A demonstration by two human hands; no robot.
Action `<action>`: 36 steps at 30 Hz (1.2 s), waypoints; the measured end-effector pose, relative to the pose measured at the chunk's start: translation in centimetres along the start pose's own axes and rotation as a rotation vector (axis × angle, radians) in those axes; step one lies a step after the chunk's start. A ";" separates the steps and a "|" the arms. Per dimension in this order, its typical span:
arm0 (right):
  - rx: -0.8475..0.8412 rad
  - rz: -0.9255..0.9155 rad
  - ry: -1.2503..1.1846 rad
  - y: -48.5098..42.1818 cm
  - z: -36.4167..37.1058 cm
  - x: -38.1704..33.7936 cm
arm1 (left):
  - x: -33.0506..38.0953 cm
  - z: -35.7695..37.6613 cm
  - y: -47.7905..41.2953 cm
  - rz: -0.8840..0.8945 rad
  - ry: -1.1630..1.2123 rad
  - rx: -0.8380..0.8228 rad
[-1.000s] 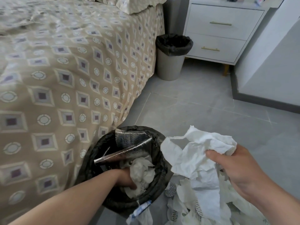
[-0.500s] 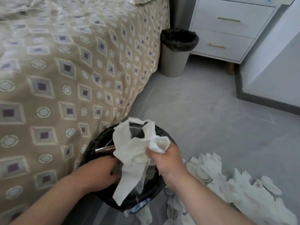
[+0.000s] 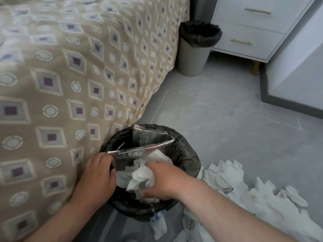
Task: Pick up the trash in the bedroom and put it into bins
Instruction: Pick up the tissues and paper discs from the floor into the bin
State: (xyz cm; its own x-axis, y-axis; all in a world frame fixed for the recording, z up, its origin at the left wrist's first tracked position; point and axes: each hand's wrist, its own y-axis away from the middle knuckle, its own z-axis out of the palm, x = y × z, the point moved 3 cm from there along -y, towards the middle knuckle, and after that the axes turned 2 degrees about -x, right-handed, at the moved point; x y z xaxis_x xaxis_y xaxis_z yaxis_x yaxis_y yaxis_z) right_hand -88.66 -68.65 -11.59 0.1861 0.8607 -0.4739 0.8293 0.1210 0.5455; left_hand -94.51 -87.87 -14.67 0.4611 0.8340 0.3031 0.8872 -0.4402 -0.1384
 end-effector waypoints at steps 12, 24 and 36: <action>-0.060 0.640 -1.415 8.7 8.6 4.1 | 2.7 -0.5 1.2 -0.135 -0.066 -0.103; 0.073 0.482 -1.345 8.5 7.3 1.2 | 1.8 1.5 4.1 0.030 -0.031 -0.213; 0.145 0.138 -0.221 0.2 0.2 1.8 | 1.1 1.7 4.4 0.108 -0.001 -0.196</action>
State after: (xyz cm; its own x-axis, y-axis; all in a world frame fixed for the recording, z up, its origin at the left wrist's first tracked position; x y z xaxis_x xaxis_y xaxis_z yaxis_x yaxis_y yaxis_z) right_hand -88.06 -67.17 -12.50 0.3994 0.7334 -0.5500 0.8520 -0.0755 0.5181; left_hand -90.04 -88.34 -16.52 0.5536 0.7786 0.2954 0.8120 -0.5834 0.0159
